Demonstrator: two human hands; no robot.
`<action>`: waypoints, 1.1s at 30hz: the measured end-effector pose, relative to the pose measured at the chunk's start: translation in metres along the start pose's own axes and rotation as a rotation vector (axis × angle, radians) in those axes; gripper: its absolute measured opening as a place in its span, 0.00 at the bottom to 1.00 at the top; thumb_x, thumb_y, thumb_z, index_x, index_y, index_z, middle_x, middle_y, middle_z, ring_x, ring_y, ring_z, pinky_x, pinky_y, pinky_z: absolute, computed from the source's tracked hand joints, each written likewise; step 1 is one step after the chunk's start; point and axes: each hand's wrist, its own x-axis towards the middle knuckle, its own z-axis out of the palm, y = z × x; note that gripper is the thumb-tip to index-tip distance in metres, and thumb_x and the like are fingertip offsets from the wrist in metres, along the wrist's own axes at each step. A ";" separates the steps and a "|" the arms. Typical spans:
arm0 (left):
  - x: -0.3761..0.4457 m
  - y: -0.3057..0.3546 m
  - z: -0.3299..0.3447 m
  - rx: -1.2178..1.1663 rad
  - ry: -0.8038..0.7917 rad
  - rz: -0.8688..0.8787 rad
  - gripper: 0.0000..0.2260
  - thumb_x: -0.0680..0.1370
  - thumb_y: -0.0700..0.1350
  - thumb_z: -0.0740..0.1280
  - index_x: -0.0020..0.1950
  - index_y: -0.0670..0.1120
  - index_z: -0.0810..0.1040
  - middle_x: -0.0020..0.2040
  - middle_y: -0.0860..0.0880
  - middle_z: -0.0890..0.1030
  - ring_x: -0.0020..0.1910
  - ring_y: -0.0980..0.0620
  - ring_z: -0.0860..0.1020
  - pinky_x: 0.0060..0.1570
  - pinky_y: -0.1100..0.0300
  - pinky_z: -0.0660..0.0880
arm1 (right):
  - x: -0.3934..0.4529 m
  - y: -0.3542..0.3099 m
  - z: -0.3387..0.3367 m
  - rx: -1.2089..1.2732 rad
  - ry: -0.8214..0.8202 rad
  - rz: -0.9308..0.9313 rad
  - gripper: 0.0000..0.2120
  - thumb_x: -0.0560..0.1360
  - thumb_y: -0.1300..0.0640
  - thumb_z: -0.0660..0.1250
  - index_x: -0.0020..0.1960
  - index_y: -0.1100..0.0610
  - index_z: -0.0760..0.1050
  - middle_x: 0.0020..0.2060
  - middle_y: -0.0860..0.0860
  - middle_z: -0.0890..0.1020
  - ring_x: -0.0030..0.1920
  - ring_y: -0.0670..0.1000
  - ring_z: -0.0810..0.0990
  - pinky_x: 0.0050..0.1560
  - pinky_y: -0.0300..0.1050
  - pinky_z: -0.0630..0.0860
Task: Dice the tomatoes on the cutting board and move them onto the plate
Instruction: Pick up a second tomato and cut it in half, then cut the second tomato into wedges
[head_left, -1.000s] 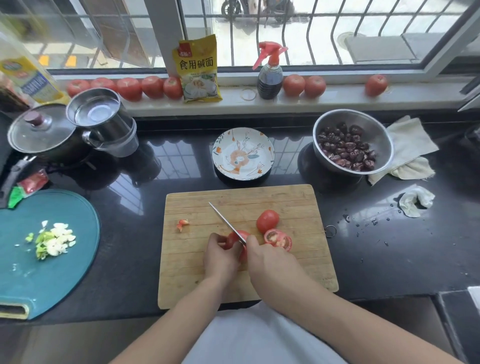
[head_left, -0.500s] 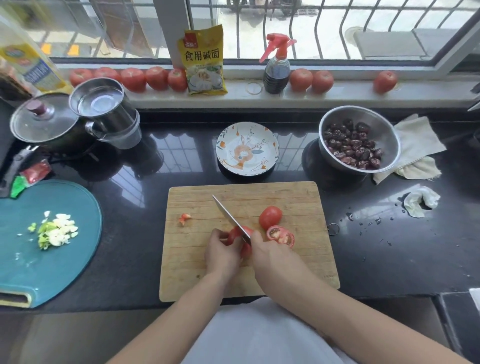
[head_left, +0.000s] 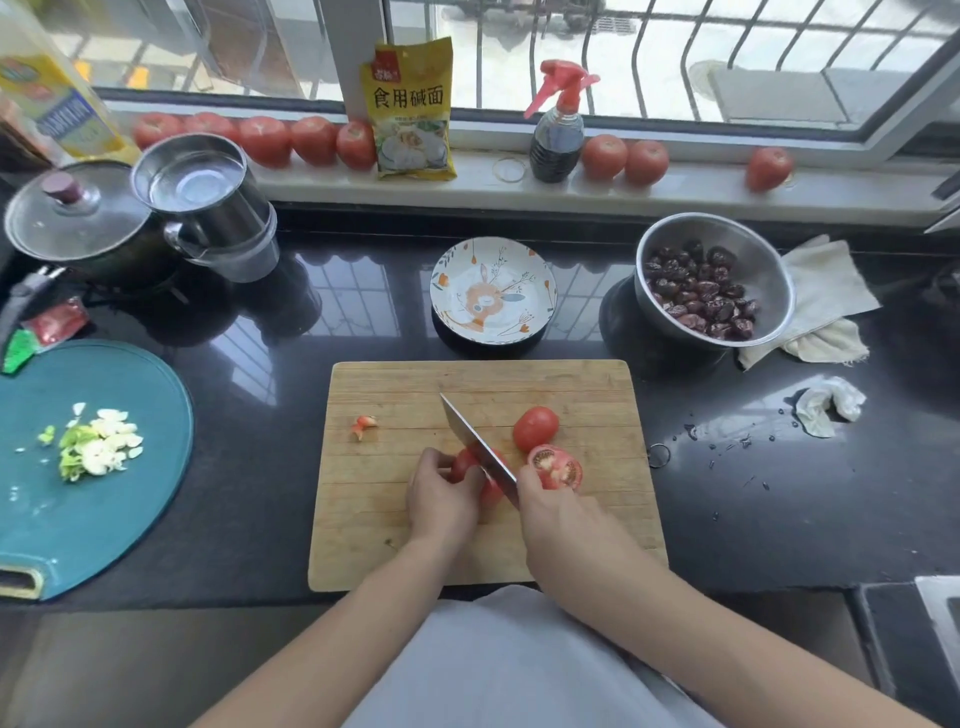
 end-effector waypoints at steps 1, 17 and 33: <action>0.001 0.000 0.000 -0.008 -0.003 -0.005 0.11 0.75 0.53 0.73 0.46 0.48 0.75 0.46 0.46 0.84 0.45 0.43 0.84 0.51 0.41 0.81 | 0.000 -0.003 0.001 0.002 0.008 0.000 0.17 0.74 0.68 0.53 0.57 0.52 0.59 0.43 0.54 0.77 0.45 0.62 0.79 0.37 0.50 0.66; -0.003 -0.009 0.002 0.017 -0.003 0.061 0.07 0.75 0.51 0.72 0.47 0.53 0.76 0.51 0.48 0.82 0.51 0.46 0.82 0.55 0.43 0.79 | 0.027 -0.001 0.025 0.063 -0.023 0.033 0.15 0.75 0.68 0.54 0.59 0.56 0.62 0.44 0.56 0.80 0.47 0.63 0.81 0.38 0.49 0.68; -0.002 -0.017 -0.014 -0.061 -0.087 0.011 0.08 0.80 0.47 0.71 0.56 0.52 0.76 0.53 0.55 0.81 0.52 0.58 0.78 0.49 0.58 0.72 | 0.031 0.025 0.077 0.028 -0.003 0.050 0.18 0.77 0.69 0.56 0.63 0.54 0.60 0.50 0.55 0.80 0.50 0.62 0.80 0.42 0.55 0.74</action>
